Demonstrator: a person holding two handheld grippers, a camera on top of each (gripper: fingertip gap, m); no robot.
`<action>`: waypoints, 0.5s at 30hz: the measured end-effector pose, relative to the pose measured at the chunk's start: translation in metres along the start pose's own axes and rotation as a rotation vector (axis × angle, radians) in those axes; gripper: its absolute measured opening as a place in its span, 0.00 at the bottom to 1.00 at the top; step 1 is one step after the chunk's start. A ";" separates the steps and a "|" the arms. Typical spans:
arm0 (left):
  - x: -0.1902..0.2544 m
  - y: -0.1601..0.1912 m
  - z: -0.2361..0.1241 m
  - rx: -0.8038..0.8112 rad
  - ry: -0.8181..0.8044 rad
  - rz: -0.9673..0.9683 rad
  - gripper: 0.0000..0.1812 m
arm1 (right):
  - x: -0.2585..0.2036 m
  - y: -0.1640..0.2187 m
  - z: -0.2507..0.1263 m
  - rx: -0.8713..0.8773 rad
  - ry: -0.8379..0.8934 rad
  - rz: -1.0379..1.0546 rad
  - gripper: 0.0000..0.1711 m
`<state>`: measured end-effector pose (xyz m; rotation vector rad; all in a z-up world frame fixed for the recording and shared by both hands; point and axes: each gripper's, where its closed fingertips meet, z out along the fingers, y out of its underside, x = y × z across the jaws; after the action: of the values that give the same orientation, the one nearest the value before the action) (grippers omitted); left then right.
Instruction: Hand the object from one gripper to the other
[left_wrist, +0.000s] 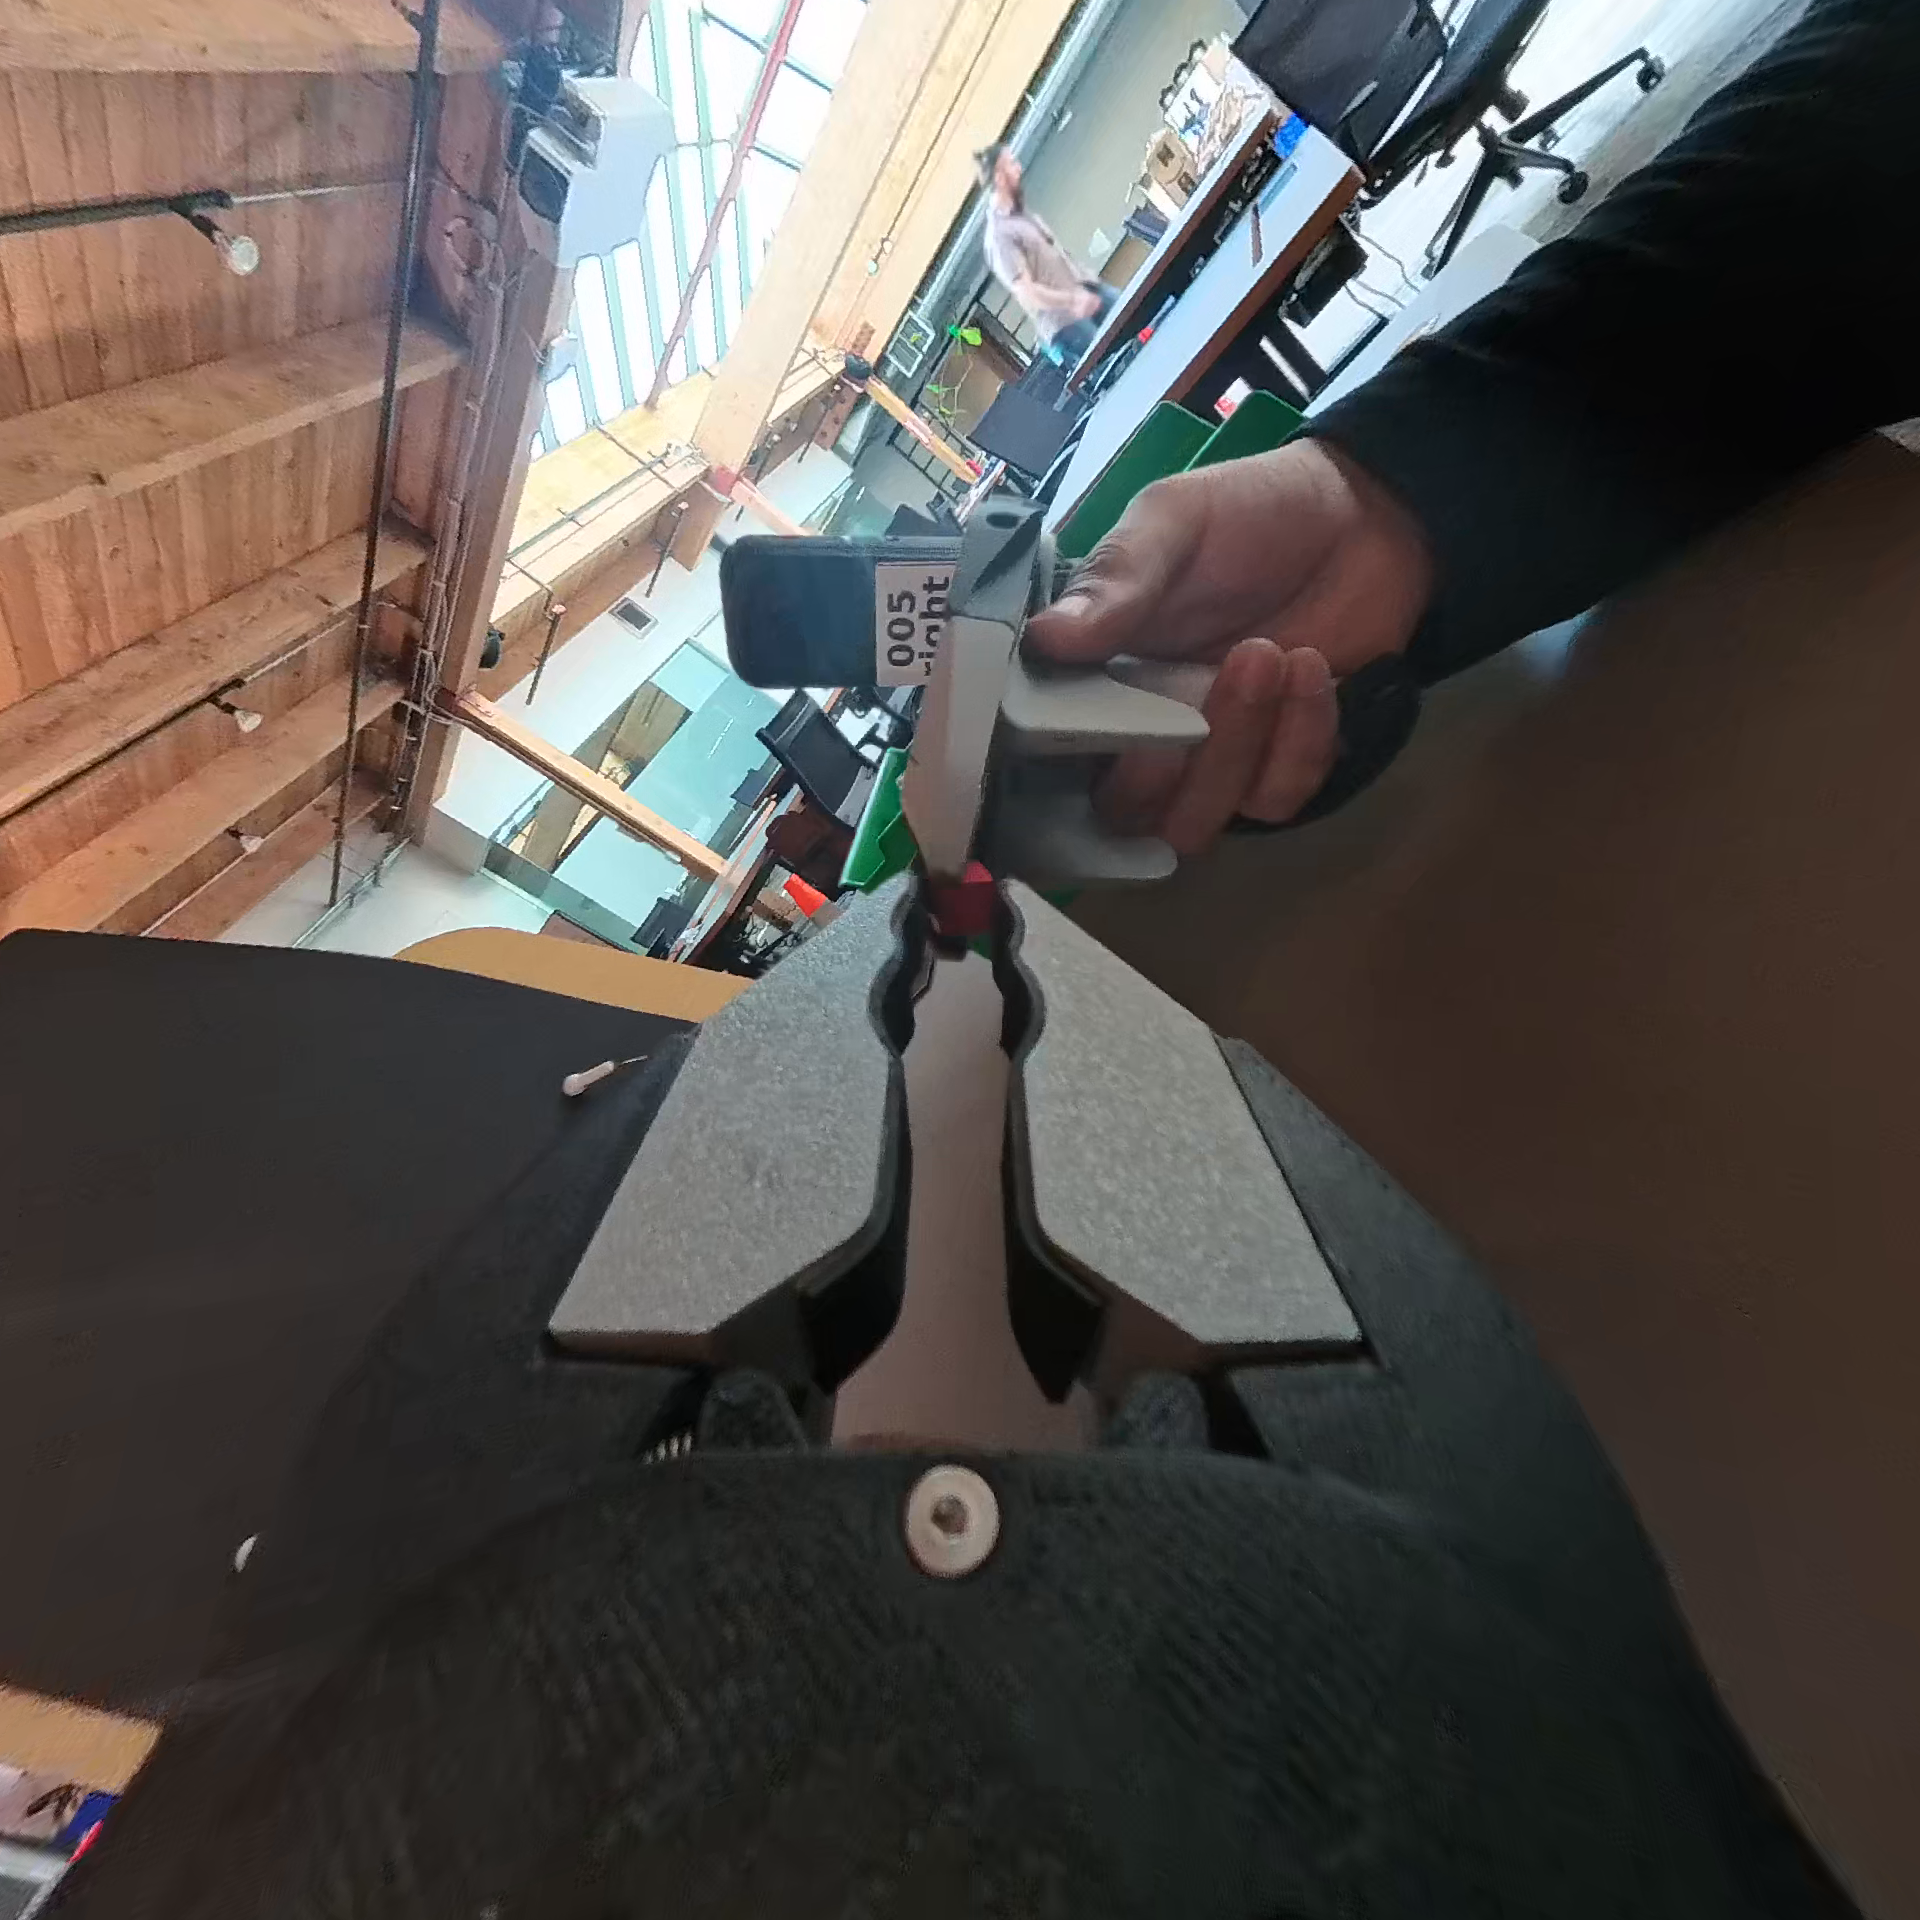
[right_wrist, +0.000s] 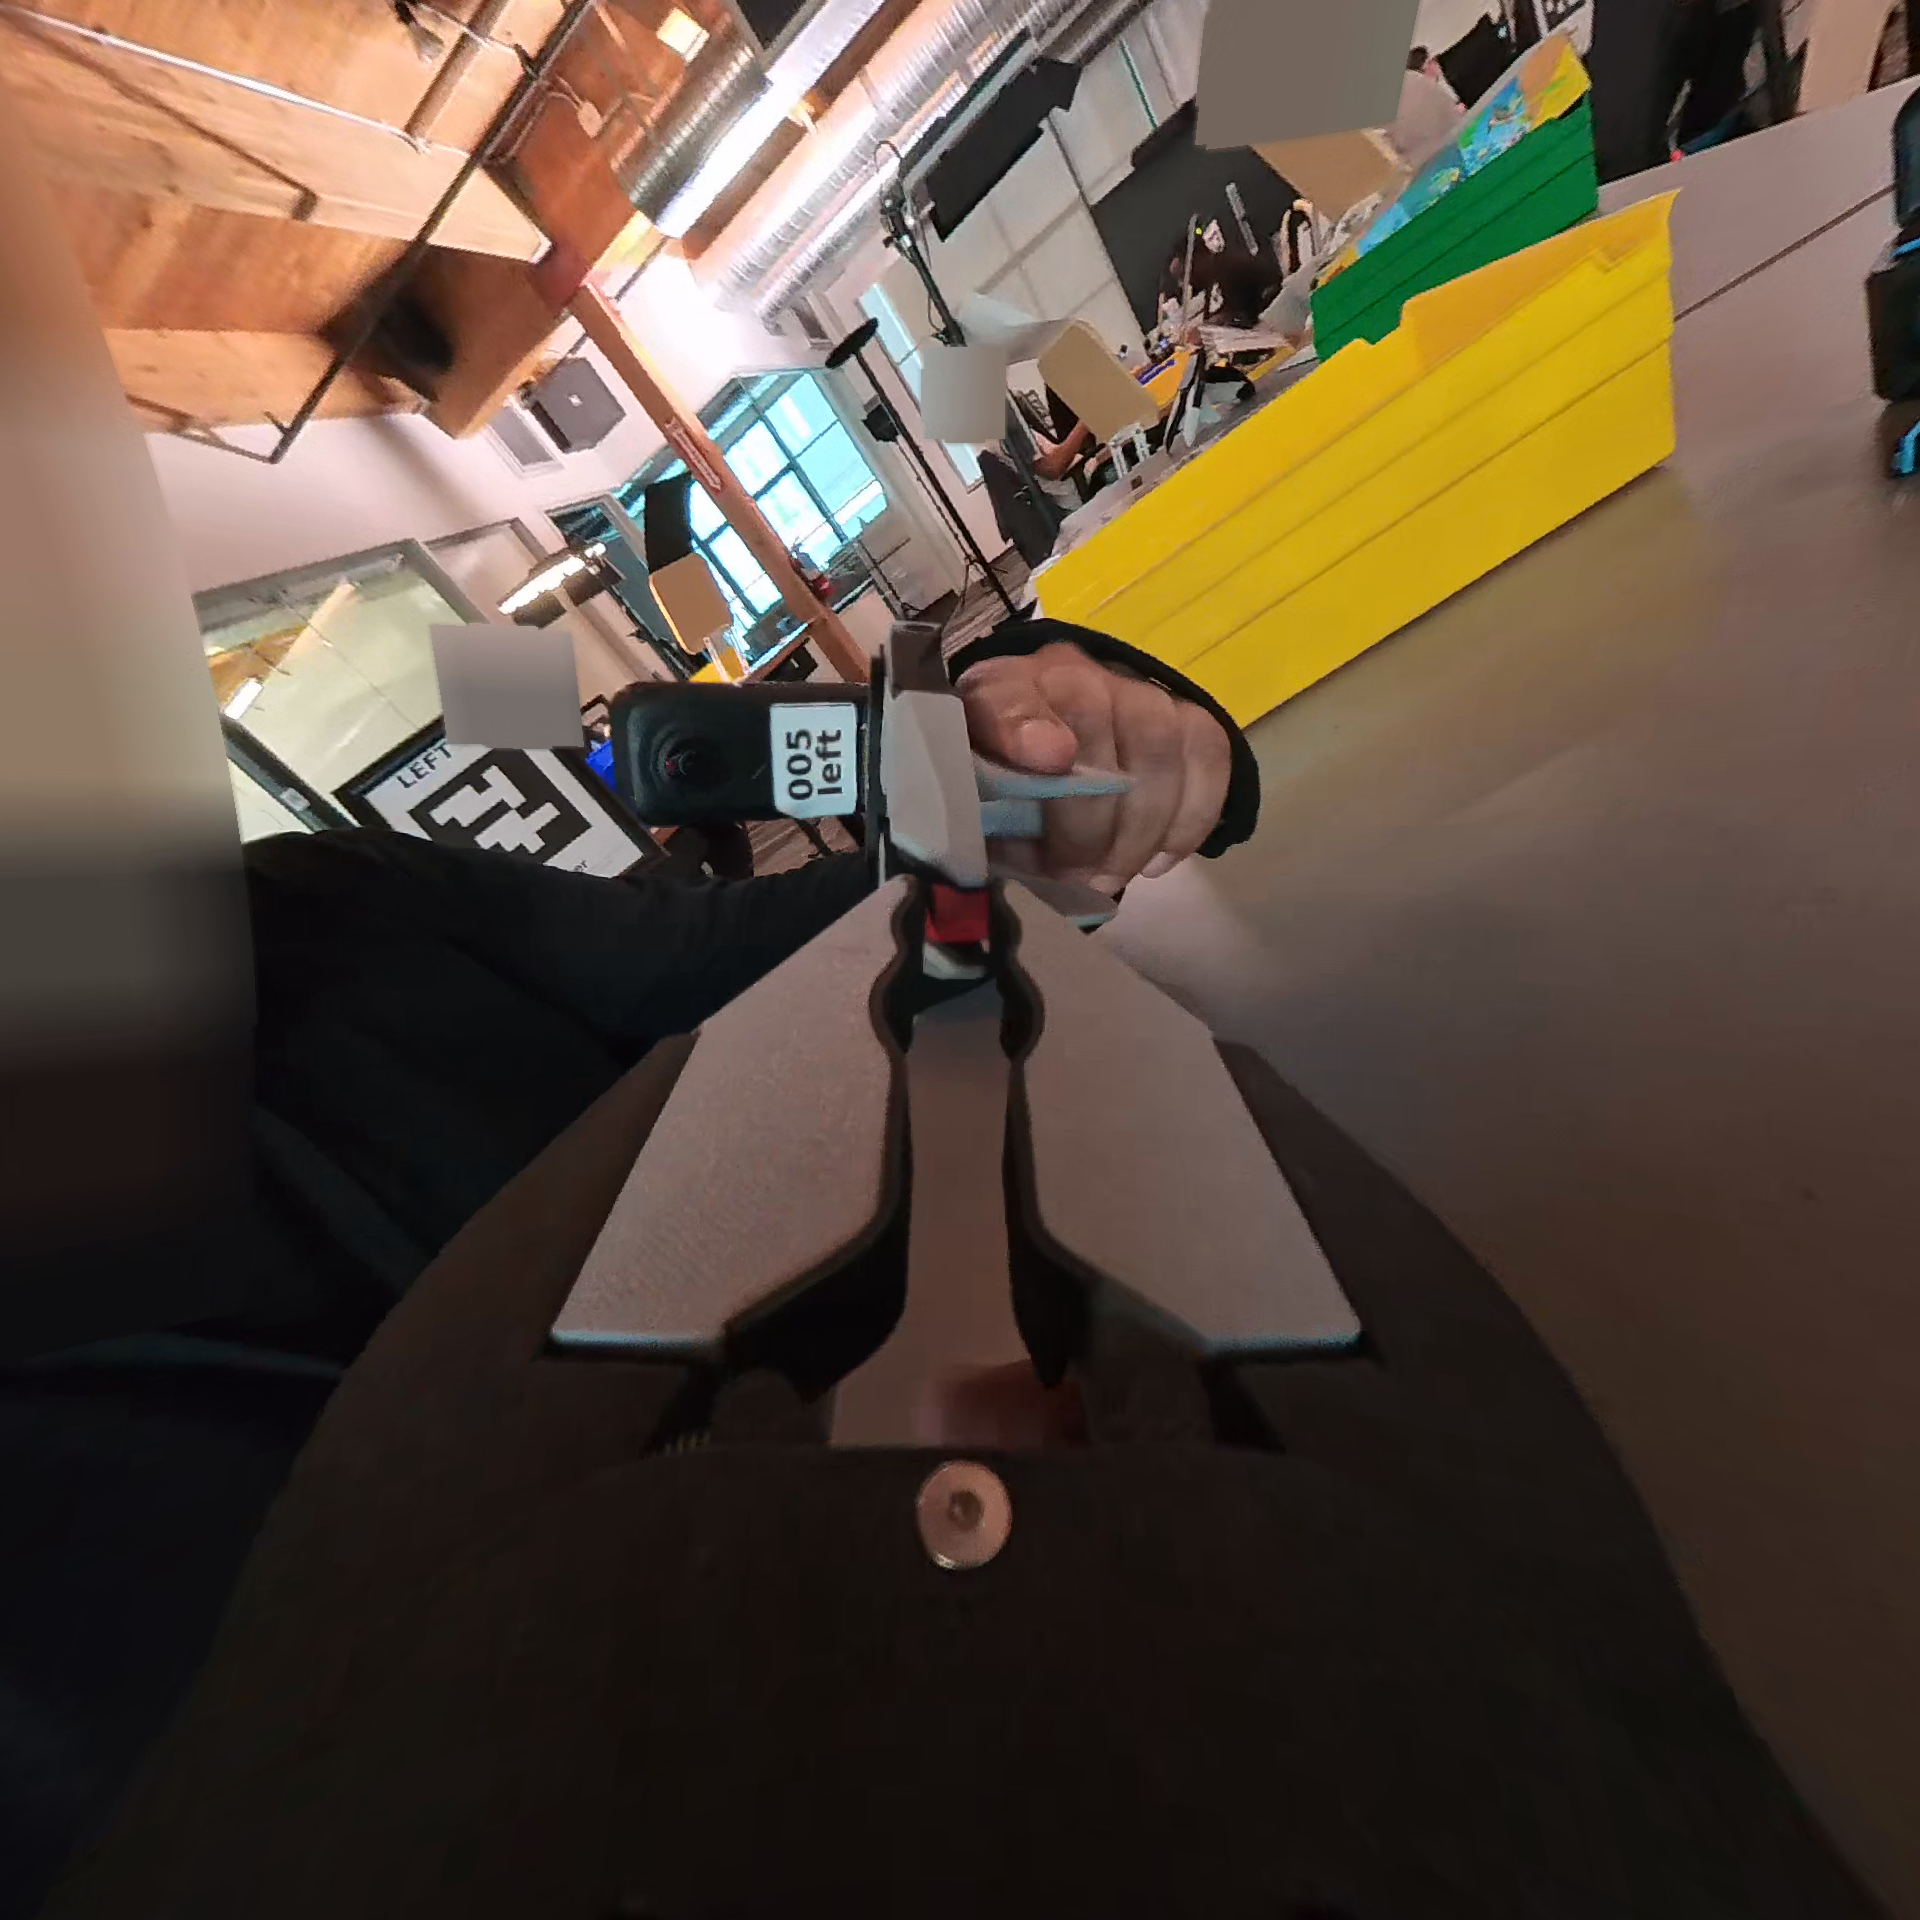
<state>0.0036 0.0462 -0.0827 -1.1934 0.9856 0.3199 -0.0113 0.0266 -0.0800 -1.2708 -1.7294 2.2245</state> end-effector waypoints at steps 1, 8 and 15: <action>0.000 0.002 0.000 -0.012 -0.006 0.005 0.05 | 0.001 0.000 0.000 0.002 0.002 0.005 0.04; -0.008 0.023 0.000 -0.118 -0.040 -0.141 0.13 | 0.027 -0.007 -0.012 -0.007 0.253 -0.173 0.04; -0.017 0.037 -0.001 -0.117 0.055 -0.677 0.13 | 0.017 -0.036 -0.027 -0.032 0.760 -1.041 0.03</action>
<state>-0.0317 0.0639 -0.0928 -1.5705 0.5640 -0.1967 -0.0208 0.0699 -0.0604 -0.7358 -1.5270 0.9629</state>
